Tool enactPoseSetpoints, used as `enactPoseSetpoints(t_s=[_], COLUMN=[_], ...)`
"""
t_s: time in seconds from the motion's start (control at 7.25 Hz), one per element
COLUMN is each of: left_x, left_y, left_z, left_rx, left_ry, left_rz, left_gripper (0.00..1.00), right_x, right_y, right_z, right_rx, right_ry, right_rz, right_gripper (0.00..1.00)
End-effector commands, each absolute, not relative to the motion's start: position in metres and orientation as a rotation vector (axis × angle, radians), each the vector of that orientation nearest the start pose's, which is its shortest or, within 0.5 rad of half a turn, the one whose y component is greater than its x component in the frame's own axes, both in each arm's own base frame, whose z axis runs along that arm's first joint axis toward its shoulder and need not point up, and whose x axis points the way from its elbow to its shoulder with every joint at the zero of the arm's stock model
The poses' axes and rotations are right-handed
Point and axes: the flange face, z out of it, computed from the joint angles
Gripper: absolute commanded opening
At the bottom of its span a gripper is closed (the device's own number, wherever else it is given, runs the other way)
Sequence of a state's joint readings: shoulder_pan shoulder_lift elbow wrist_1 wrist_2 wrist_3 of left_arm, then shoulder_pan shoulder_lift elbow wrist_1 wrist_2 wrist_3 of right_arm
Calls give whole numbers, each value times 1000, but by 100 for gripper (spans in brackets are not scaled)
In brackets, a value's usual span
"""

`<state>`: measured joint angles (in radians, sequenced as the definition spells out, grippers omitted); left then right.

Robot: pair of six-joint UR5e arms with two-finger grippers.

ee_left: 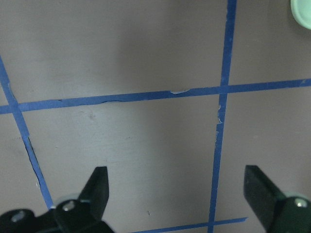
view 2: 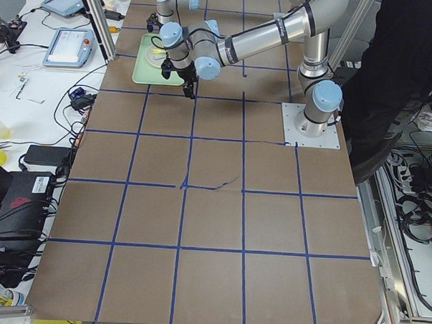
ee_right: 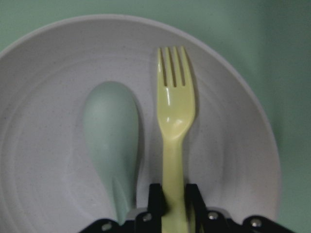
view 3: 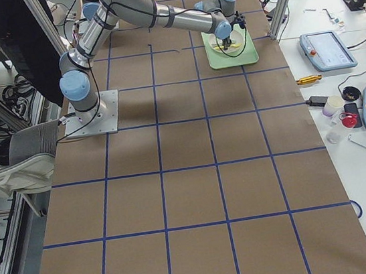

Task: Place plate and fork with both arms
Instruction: 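Close the right gripper on the yellow fork handle and lift it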

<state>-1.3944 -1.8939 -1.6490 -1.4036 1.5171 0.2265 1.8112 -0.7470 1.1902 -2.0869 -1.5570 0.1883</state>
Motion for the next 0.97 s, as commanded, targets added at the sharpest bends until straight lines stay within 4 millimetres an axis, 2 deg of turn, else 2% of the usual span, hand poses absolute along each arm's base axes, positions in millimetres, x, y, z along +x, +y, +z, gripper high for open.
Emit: enactPoseSetpoints(t_s=[0.0, 0.14, 0.41, 0.55, 0.69, 0.83], left_x=[-36, -36, -36, -36, -35, -35], left_y=[-585, -585, -586, -586, -587, -587], left_z=[292, 292, 291, 291, 293, 294], left_rx=[71, 71, 71, 71, 72, 69], left_ry=[3221, 3221, 3220, 3221, 3221, 3221], left_rz=[355, 355, 352, 355, 347, 345], left_gripper=[100, 100, 100, 100, 100, 100], right_x=[315, 314, 310, 303, 278, 223], right_y=[-718, -719, -717, -719, -728, -747], right_z=[197, 201, 255, 265, 279, 275], right_rx=[-65, -49, -13, -2, 18, 58], right_ry=[3110, 3108, 3086, 3082, 3073, 2967], right_rz=[-115, -124, -228, -247, -271, -231], right_gripper=[0, 0, 0, 0, 0, 0])
